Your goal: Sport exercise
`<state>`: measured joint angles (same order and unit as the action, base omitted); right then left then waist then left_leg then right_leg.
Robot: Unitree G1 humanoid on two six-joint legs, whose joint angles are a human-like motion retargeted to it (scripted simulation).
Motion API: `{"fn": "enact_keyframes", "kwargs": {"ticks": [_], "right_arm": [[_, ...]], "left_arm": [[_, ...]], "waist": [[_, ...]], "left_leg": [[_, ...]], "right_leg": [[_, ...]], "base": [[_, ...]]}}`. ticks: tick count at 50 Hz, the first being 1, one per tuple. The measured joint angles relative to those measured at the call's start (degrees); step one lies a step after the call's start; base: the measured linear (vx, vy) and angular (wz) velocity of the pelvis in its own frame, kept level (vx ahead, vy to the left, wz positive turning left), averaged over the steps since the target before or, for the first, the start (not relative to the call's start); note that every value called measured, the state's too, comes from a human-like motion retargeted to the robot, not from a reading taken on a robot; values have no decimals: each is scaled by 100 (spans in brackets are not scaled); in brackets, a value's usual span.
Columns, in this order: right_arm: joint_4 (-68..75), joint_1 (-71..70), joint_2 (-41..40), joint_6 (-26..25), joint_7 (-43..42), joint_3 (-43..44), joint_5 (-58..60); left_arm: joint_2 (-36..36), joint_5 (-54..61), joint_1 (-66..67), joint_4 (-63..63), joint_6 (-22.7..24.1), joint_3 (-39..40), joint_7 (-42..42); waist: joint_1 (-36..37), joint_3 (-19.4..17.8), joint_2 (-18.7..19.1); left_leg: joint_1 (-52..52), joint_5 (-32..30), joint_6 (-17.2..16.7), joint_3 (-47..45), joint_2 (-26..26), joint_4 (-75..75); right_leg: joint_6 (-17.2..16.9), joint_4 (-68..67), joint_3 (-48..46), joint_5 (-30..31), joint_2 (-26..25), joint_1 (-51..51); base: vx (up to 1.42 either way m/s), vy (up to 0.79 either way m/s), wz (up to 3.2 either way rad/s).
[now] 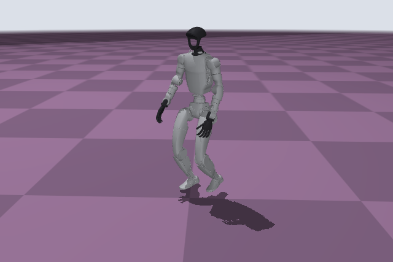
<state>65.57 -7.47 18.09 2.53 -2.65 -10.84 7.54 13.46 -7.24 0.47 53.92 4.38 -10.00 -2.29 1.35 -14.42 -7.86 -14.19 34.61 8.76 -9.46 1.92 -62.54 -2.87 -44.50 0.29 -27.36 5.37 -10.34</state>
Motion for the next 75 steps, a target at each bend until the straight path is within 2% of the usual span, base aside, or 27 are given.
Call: {"fn": "enact_keyframes", "kwargs": {"ticks": [7,13,19,25,35,47,50,55,57,60,63,66,68,70,75], "right_arm": [[69,229,-94,8,323,-53,20],[-154,472,-80,22,498,-12,-84],[-400,629,-26,35,462,31,-234],[-532,547,-19,28,366,45,-341],[-144,204,-117,-36,367,34,-434],[-129,314,-154,18,417,48,-367],[-235,307,-133,50,354,103,-351],[-330,133,-151,42,94,358,-436],[-337,103,-191,23,56,502,-523],[-392,170,-287,2,144,652,-601],[-570,427,-337,-9,439,666,-633],[-784,683,-316,-84,758,536,-685],[-894,783,-260,-133,923,404,-670],[-975,823,-177,-134,1025,253,-595],[-1154,817,58,20,1013,21,-335]], "left_arm": [[-115,-31,68,236,34,15,-1],[-64,118,373,184,64,110,-6],[0,289,644,61,111,153,-2],[59,463,757,-40,106,139,-40],[148,456,533,22,94,69,-232],[153,509,360,-518,104,-11,-325],[183,464,279,-749,93,-25,-250],[223,257,-53,-959,52,42,-52],[198,160,-180,-946,102,67,-49],[134,138,-182,-870,226,32,-140],[91,188,60,-851,294,-68,-399],[94,229,321,-882,267,-162,-763],[136,275,428,-940,223,-231,-980],[217,360,470,-1029,183,-306,-1172],[467,518,439,-1401,148,-509,-1152]], "waist": [[50,36,-12],[79,153,18],[54,261,101],[-4,283,210],[-32,193,346],[3,368,262],[-19,351,196],[31,117,80],[89,64,63],[149,86,80],[123,246,123],[7,478,183],[-95,602,220],[-191,659,254],[-373,661,297]], "left_leg": [[-88,-439,-324,25,285,46],[-186,-907,-474,-38,556,-206],[-283,-1194,-473,-178,732,-604],[-338,-1141,-295,-337,735,-914],[-204,-730,11,-490,512,-1033],[193,-837,-146,-446,-111,319],[258,-721,-151,-374,-251,489],[173,-20,-40,-350,-302,31],[178,5,-69,-379,-275,19],[314,-538,-323,-265,-311,524],[588,-1618,-702,-87,-322,1502],[797,-3077,-1091,6,-263,2608],[823,-3842,-1251,-29,-185,3090],[763,-3996,-1290,-103,-88,3195],[588,-3141,-1083,-308,136,2879]], "right_leg": [[-63,484,64,262,40,247],[-175,1102,153,671,64,517],[-310,1421,239,949,85,656],[-395,1453,279,984,88,649],[-269,912,215,493,93,513],[-156,235,-87,460,54,77],[-37,-278,-120,99,24,-134],[363,-1396,-305,-1033,182,-448],[445,-1551,-411,-1097,277,-459],[372,-1123,-468,-568,263,-278],[36,-227,-388,735,185,33],[-328,635,-376,2235,201,154],[-484,985,-364,2917,243,89],[-556,1087,-343,3128,287,-36],[-676,1148,-274,2777,377,-272]], "base": [[-2,5,-19],[1,4,-16],[0,0,0],[5,1,-2],[1,0,0],[0,0,0],[0,0,0],[0,0,0],[0,0,0],[0,0,0],[0,0,0],[-2,0,0],[-7,2,-1],[-8,3,-4],[-8,6,-6]]}}
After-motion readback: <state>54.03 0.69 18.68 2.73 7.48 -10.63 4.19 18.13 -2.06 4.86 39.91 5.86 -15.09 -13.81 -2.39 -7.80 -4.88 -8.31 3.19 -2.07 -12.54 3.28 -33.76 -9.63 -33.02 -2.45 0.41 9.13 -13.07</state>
